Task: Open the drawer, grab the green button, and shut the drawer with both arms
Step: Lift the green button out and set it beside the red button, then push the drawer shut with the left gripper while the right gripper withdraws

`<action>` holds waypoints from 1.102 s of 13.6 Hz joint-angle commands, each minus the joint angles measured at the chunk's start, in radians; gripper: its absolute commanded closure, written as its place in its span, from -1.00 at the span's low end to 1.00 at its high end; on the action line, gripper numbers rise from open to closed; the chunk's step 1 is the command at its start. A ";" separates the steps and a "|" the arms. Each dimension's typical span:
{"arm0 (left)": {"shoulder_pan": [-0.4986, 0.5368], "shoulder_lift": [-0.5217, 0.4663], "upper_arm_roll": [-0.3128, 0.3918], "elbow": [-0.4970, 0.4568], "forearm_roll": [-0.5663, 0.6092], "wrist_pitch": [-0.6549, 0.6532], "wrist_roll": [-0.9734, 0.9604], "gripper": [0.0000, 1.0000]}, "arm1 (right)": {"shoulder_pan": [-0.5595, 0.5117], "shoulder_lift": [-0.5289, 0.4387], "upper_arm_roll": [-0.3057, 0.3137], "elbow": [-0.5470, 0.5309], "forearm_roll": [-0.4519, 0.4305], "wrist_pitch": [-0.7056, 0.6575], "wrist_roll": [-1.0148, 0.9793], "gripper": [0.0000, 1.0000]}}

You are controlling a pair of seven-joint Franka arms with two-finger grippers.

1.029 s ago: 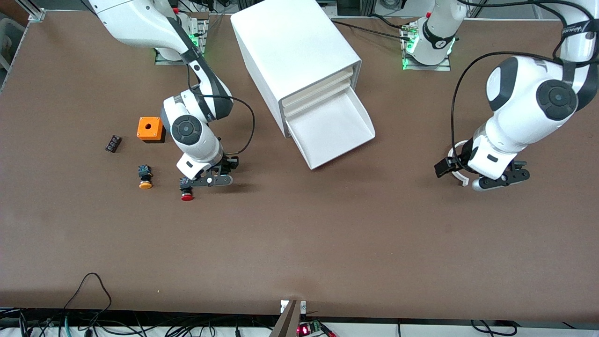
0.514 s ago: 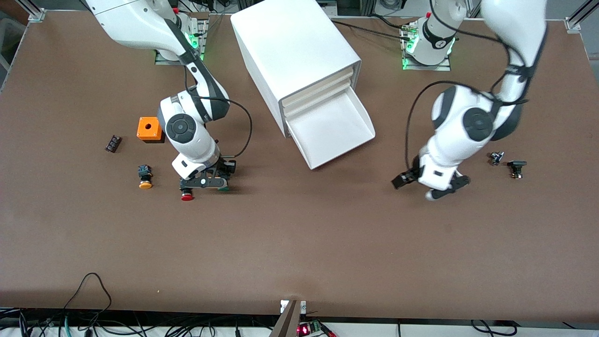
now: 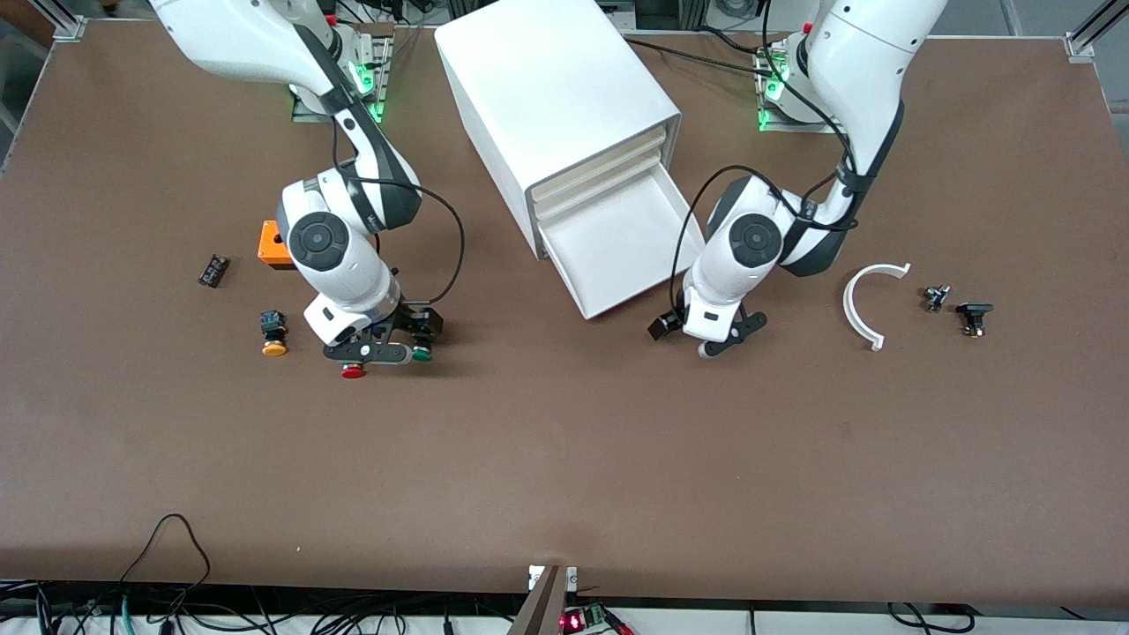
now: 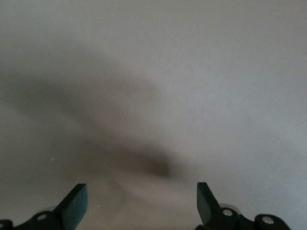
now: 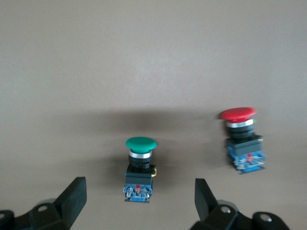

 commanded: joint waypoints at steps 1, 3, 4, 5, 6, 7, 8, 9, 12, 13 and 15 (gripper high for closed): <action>-0.034 -0.014 -0.010 -0.034 -0.014 -0.020 -0.010 -1.00 | -0.034 -0.030 0.005 0.143 -0.002 -0.203 0.011 -1.00; -0.034 -0.032 -0.064 -0.075 -0.014 -0.035 -0.010 -1.00 | -0.046 -0.074 0.005 0.175 0.001 -0.292 0.012 -1.00; -0.034 -0.046 -0.087 -0.092 -0.014 -0.041 -0.009 -1.00 | -0.052 -0.088 0.005 0.195 0.001 -0.336 0.011 -1.00; -0.034 -0.052 -0.108 -0.106 -0.014 -0.043 -0.005 -1.00 | -0.060 -0.100 0.005 0.226 0.001 -0.384 0.011 -1.00; -0.037 -0.055 -0.121 -0.121 -0.014 -0.044 0.001 -1.00 | -0.065 -0.104 0.005 0.263 -0.001 -0.431 0.009 -1.00; -0.040 -0.064 -0.133 -0.130 -0.014 -0.056 0.001 -1.00 | -0.068 -0.108 0.005 0.298 -0.002 -0.484 0.006 -1.00; -0.040 -0.070 -0.150 -0.132 -0.014 -0.082 0.001 -1.00 | -0.078 -0.110 0.005 0.333 -0.004 -0.519 0.003 -1.00; -0.040 -0.078 -0.165 -0.132 -0.014 -0.124 0.001 -1.00 | -0.091 -0.110 0.006 0.368 -0.001 -0.556 0.000 -1.00; -0.040 -0.089 -0.210 -0.132 -0.014 -0.167 0.004 -1.00 | -0.117 -0.110 0.010 0.424 -0.012 -0.662 -0.062 -1.00; -0.040 -0.090 -0.214 -0.132 -0.014 -0.169 0.002 -1.00 | -0.129 -0.119 0.007 0.426 -0.012 -0.676 -0.108 -1.00; -0.040 -0.090 -0.225 -0.132 -0.014 -0.170 0.002 -1.00 | -0.152 -0.145 0.003 0.424 -0.013 -0.699 -0.179 -1.00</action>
